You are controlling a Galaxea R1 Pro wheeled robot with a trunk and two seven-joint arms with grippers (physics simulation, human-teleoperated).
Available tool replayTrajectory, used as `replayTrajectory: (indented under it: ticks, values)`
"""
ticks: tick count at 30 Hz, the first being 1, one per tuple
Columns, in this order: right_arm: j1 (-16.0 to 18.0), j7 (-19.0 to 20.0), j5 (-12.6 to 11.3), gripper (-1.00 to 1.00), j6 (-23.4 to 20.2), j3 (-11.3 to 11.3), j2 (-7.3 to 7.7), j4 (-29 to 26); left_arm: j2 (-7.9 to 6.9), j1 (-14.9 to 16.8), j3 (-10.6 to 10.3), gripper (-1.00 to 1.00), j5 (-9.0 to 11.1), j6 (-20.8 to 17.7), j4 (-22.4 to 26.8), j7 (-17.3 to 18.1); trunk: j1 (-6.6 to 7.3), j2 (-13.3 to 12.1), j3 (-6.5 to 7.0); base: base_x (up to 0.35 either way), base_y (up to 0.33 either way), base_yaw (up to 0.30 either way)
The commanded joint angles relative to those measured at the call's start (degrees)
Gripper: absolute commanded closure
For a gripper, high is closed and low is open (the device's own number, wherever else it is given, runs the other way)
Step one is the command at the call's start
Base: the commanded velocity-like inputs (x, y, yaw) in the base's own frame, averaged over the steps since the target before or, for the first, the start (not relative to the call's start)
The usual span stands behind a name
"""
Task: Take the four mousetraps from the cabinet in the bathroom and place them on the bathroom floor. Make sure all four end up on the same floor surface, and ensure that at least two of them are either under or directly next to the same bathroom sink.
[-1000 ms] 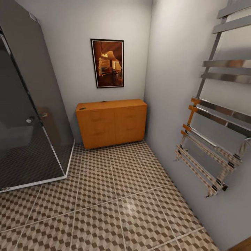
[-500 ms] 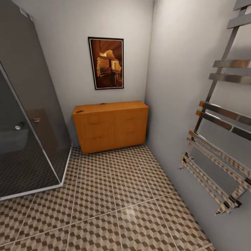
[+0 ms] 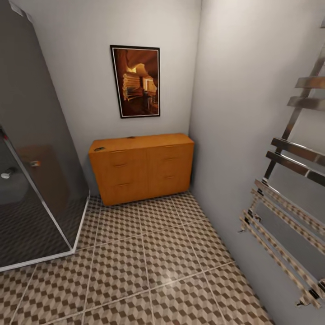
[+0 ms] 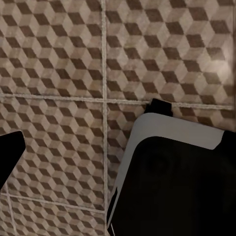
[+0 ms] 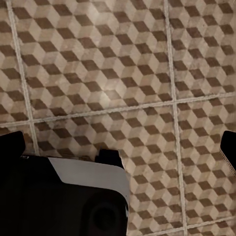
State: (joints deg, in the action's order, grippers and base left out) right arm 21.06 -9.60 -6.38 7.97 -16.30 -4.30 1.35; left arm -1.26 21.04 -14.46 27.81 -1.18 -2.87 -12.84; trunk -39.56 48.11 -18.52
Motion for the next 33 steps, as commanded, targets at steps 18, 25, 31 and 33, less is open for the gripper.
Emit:
replayTrajectory:
  ticks: [18, 25, 31, 33]
  values:
    - [0.1, -0.2, -0.8, -1.0, 0.4, -0.5, -0.03, 0.1, 0.01, 0.1, -0.5, -1.0, 0.4, -0.1, -0.1, -0.1, -0.04, 0.0, -0.07, 0.328, 0.0, 0.0]
    - [0.1, -0.2, -0.9, -1.0, 0.4, -0.5, -0.12, 0.0, 0.0, 0.1, -0.5, -1.0, 0.4, -0.1, -0.1, -0.1, -0.04, 0.0, -0.07, 0.304, 0.0, 0.0]
    - [0.1, -0.2, -0.9, -1.0, 0.4, -0.5, -0.26, 0.0, -0.05, 0.1, -0.5, -1.0, 0.4, -0.1, -0.1, -0.1, -0.04, 0.0, -0.07, 0.301, 0.0, 0.0]
    - [0.1, -0.2, -0.9, -1.0, 0.4, -0.5, -0.31, 0.0, -0.05, 0.1, -0.5, -1.0, 0.4, -0.1, -0.1, -0.1, -0.04, 0.0, -0.07, 0.301, 0.0, 0.0]
